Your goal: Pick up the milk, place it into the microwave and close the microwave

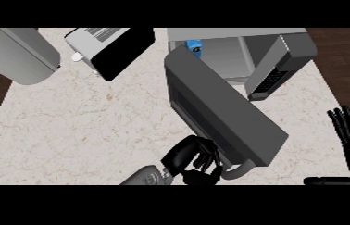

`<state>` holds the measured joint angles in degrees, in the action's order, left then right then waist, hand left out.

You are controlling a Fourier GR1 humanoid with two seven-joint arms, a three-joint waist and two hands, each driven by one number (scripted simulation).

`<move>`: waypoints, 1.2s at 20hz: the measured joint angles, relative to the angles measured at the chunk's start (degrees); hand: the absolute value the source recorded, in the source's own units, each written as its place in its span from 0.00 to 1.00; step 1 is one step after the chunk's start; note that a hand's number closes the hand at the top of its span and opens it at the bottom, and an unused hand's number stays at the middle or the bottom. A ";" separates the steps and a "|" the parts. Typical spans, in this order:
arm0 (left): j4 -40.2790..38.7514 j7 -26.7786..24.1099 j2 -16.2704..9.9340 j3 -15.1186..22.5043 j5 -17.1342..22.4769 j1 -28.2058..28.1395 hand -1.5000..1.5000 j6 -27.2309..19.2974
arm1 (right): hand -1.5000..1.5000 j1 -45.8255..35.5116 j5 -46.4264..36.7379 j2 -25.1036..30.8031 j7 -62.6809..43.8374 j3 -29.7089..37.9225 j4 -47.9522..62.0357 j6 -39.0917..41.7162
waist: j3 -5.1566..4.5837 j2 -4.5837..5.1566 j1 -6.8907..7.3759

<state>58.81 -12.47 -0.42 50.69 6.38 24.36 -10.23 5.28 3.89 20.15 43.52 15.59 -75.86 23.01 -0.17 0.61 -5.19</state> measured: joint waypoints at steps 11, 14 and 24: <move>-2.40 0.25 0.08 4.30 10.39 7.25 1.00 -15.89 | 0.00 -2.76 6.28 4.04 -4.50 -1.37 -7.95 3.02 | -0.22 0.82 -4.75; -1.77 -1.77 0.10 3.09 13.31 8.98 1.00 -19.03 | 0.00 -3.58 7.89 5.06 -6.02 -1.83 -9.46 3.86 | -0.32 1.14 -5.86; -2.82 -7.66 0.29 -2.26 23.73 15.26 1.00 -23.69 | 0.00 -6.67 12.95 7.89 -11.05 -3.21 -13.18 6.59 | -0.42 2.56 -9.34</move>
<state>55.99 -20.13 -0.13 48.43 30.11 39.62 -33.92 -1.39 16.84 28.04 32.47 12.38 -89.03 29.60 -0.58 3.18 -14.53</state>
